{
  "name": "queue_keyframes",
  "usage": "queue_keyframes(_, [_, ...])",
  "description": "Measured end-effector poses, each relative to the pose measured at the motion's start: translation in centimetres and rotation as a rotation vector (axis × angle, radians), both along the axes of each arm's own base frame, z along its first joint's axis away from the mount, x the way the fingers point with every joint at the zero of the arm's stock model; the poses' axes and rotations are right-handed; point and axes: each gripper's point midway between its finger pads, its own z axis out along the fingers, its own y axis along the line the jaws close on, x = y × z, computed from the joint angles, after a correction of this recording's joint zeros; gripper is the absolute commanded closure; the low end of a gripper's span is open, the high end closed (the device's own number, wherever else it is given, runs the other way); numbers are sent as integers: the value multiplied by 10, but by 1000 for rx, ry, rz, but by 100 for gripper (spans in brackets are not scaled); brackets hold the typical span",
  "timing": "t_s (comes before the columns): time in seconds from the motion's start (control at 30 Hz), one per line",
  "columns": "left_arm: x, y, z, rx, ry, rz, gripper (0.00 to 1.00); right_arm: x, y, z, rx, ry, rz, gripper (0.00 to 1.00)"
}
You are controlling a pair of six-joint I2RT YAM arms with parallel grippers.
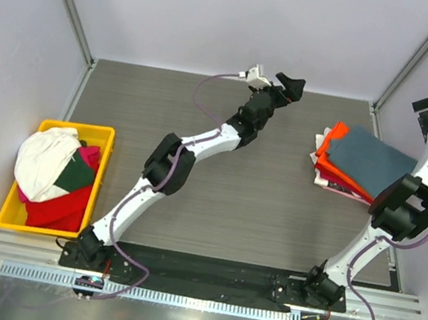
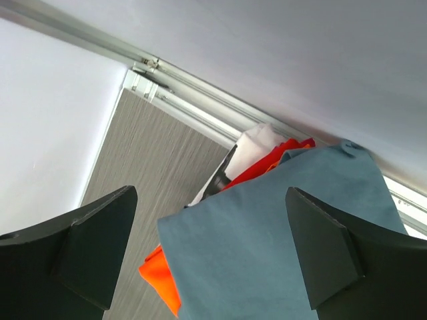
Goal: Fold and stack the t-shirts
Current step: Neatly place the folded tshirt to the corner
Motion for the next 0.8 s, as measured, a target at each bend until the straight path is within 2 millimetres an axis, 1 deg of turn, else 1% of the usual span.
queue_keyframes(0.03, [2,7,1,25,3,0,0,-1,2,2,-1,-2,3,3])
queue_keyframes(0.07, [0,10,2,51,5,-6,0,-2,4,2,0,0,10,11])
queue_keyframes(0.1, [-3,12,6,73,6,-12,0,-4,7,2,-3,5,24,16])
queue_keyframes(0.17, [-17,13,20,120,7,-36,0,-7,13,2,-9,15,52,26])
queue_keyframes(0.23, [-35,17,38,163,14,-52,0,-11,23,2,-14,29,92,29])
queue_keyframes(0.27, [-45,19,50,177,10,-62,0,-12,28,2,-19,36,110,33])
queue_keyframes(0.33, [-67,31,75,208,-2,-72,0,-10,41,-3,-35,54,161,36])
queue_keyframes(0.37, [-81,37,92,219,-17,-79,0,-9,46,-5,-39,63,184,39])
queue_keyframes(0.43, [-102,53,110,248,-29,-82,0,-4,58,-14,-43,90,231,41])
queue_keyframes(0.5, [-115,71,122,271,-37,-78,0,3,73,-26,-47,125,283,42])
queue_keyframes(0.57, [-122,90,125,306,-30,-66,0,11,89,-41,-48,172,334,42])
queue_keyframes(0.6, [-123,99,122,323,-21,-60,0,15,96,-49,-49,196,354,42])
queue_keyframes(0.63, [-122,109,116,349,-3,-50,0,19,103,-56,-54,219,374,42])
queue_keyframes(0.7, [-117,122,101,389,32,-47,0,25,119,-73,-70,281,410,42])
queue_keyframes(0.77, [-110,135,80,432,80,-48,0,30,131,-83,-91,331,434,42])
queue_keyframes(0.8, [-108,138,71,451,100,-57,0,32,136,-87,-107,355,443,43])
